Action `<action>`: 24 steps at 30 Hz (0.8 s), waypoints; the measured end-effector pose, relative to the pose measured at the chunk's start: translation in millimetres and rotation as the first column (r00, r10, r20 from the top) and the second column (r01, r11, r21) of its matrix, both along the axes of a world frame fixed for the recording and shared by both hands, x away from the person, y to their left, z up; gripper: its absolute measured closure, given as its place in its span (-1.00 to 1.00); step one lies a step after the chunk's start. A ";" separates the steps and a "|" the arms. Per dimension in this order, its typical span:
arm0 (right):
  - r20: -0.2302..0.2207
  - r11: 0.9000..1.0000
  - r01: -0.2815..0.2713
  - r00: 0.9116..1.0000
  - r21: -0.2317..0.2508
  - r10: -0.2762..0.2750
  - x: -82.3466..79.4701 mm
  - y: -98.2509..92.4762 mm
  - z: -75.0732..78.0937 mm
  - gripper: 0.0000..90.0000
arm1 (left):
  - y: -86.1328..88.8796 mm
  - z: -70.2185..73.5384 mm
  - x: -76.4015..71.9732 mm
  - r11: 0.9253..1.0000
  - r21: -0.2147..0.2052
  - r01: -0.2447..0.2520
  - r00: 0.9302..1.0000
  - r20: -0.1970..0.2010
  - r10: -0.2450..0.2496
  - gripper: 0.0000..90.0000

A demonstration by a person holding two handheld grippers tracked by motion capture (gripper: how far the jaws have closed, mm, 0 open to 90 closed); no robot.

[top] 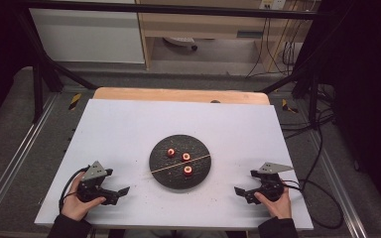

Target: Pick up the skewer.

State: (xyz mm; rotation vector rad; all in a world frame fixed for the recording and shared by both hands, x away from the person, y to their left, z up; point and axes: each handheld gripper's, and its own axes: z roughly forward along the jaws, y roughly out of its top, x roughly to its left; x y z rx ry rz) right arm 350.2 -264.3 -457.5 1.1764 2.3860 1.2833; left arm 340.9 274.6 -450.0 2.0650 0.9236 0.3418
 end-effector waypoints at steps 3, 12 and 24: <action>0.000 1.000 -0.001 1.000 0.000 0.001 -0.3 -0.1 0.0 -0.99 | -1.1 0.4 -0.3 1.000 0.000 0.003 1.000 0.000 -0.003 -0.91; 0.001 1.000 0.005 1.000 0.005 -0.005 0.1 0.2 0.7 -0.99 | -7.0 2.8 -0.9 1.000 -0.001 0.028 1.000 -0.002 -0.028 -0.91; 0.007 1.000 0.003 1.000 0.003 -0.003 0.7 0.2 0.5 -0.99 | -15.9 6.9 1.2 0.999 0.007 0.040 0.999 -0.008 -0.040 -0.90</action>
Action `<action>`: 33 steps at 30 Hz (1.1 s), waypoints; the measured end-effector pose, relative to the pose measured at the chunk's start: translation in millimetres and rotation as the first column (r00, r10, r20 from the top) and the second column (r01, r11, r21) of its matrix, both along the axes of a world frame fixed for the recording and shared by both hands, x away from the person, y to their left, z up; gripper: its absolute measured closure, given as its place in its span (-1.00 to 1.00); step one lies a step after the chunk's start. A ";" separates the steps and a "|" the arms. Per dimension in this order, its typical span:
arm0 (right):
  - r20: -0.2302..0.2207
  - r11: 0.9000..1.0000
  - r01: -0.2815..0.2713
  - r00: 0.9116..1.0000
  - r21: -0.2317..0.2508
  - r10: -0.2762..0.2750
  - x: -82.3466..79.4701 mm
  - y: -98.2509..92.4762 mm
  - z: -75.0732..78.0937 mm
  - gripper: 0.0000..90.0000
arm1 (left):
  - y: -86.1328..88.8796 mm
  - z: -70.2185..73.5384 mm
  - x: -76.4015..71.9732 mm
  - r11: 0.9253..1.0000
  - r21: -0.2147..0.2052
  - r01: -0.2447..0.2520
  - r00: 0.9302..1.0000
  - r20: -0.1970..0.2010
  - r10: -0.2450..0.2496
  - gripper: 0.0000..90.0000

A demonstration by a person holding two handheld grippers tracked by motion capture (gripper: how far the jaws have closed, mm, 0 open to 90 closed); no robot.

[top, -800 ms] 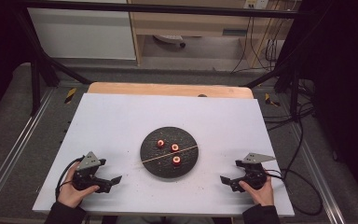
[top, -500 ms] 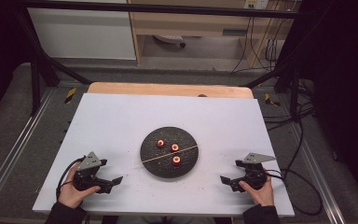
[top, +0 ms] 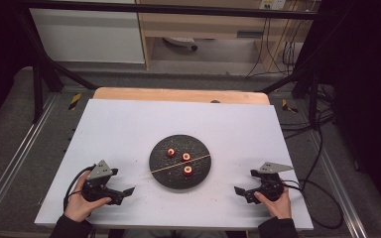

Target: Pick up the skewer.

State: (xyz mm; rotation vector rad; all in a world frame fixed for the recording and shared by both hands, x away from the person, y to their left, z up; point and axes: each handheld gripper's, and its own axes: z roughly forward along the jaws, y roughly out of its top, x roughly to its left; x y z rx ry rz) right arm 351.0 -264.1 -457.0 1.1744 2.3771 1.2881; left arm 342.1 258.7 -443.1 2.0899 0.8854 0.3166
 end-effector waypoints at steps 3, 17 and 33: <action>0.000 1.000 0.002 1.000 0.001 -0.002 0.0 -0.4 0.5 -0.99 | -2.4 1.3 0.6 1.000 0.004 0.004 1.000 -0.005 -0.004 -0.90; 0.002 1.000 0.002 1.000 0.002 -0.002 0.3 -0.3 1.0 -0.99 | -21.3 18.5 7.6 0.998 0.032 0.047 0.999 -0.003 -0.046 -0.89; -0.002 1.000 -0.003 1.000 -0.002 0.003 0.4 0.3 0.9 -0.99 | -54.8 34.3 23.9 0.990 0.089 0.112 0.994 -0.014 -0.112 -0.88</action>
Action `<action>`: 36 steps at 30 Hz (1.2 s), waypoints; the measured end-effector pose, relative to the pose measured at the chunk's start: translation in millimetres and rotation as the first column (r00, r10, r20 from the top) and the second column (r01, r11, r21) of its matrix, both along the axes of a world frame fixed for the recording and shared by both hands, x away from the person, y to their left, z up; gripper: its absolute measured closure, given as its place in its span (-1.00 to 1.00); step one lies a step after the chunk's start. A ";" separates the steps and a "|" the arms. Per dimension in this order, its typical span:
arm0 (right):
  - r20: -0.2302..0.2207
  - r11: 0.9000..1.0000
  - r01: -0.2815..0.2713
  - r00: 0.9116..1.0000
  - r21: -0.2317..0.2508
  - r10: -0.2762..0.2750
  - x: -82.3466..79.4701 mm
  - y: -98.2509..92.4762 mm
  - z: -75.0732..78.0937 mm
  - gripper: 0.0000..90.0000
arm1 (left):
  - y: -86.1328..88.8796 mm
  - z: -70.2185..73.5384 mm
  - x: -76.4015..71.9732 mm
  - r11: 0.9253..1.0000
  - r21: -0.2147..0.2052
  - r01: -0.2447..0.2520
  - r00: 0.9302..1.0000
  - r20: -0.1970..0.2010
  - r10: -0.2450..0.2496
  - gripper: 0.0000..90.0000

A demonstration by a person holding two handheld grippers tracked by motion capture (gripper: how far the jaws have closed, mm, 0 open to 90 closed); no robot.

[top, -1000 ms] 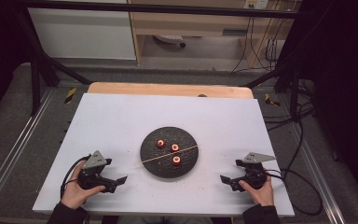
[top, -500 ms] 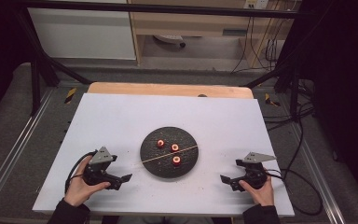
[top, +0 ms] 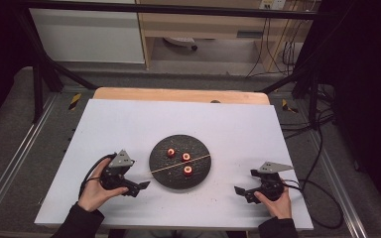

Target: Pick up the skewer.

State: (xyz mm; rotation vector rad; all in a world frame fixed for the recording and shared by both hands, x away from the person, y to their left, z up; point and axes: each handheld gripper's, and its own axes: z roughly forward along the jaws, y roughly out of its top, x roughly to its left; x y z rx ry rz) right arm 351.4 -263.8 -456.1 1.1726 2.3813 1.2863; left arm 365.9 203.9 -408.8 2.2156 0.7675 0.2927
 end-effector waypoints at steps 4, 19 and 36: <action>-0.004 1.000 -0.002 1.000 -0.001 0.002 -0.2 0.6 0.3 -0.99 | -10.9 3.9 4.1 1.000 0.017 0.024 1.000 -0.004 -0.024 -0.83; -0.004 1.000 -0.007 1.000 -0.003 0.007 0.4 1.4 -0.5 -0.98 | -42.7 3.4 24.0 0.996 0.082 0.044 0.999 -0.019 -0.043 -0.54; -0.006 1.000 -0.014 1.000 0.001 0.014 0.6 1.5 -0.7 -0.98 | -66.7 -3.6 40.3 0.986 0.157 0.049 0.998 -0.035 -0.044 -0.12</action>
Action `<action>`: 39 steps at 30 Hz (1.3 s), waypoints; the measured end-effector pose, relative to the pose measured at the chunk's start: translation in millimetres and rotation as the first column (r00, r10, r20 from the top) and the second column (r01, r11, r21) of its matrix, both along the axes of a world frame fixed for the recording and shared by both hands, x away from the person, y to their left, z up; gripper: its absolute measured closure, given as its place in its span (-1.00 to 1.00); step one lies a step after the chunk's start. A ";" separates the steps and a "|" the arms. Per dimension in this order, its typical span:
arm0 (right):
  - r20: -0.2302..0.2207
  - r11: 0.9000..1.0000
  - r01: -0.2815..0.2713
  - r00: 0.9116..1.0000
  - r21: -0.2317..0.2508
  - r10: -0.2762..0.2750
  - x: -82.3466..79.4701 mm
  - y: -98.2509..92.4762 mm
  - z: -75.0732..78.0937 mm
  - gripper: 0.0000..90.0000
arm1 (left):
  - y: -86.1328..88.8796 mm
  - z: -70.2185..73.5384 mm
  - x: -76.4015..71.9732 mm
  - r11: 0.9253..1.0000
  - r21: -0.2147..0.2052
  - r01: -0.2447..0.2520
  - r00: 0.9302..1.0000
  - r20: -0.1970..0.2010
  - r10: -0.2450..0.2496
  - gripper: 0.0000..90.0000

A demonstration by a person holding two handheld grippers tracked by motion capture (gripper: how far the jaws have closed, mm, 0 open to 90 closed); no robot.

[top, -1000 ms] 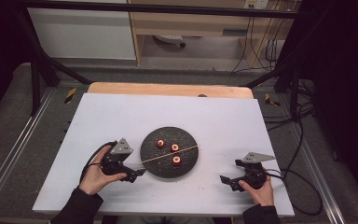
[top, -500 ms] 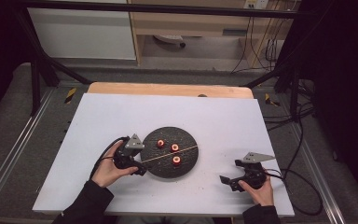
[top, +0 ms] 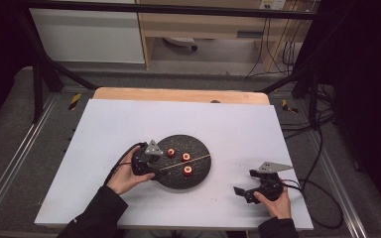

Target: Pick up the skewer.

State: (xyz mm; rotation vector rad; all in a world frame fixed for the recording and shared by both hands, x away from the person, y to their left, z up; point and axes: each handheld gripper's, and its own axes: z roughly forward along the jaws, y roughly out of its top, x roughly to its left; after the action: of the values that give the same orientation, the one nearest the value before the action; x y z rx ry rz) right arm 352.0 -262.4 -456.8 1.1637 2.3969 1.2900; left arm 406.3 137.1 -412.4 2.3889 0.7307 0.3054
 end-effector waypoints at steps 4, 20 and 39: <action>0.002 1.000 -0.001 1.000 0.002 0.001 0.0 -0.2 0.1 -0.97 | -3.0 -2.5 2.9 1.000 0.022 0.014 1.000 0.002 -0.014 0.02; 0.000 1.000 -0.005 1.000 0.002 0.005 0.1 -0.3 0.2 -0.97 | -7.9 -8.2 5.7 0.994 0.085 0.062 0.998 -0.018 -0.060 0.50; -0.007 1.000 -0.008 1.000 -0.001 0.008 0.5 -0.1 -0.1 -0.98 | -15.3 -6.2 6.1 0.988 0.119 0.102 0.994 -0.053 -0.096 0.90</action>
State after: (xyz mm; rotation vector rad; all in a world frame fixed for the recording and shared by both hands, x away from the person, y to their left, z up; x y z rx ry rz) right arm 352.5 -262.4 -456.9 1.1615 2.4095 1.2887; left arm 412.4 121.9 -418.6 2.5455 0.6280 0.2599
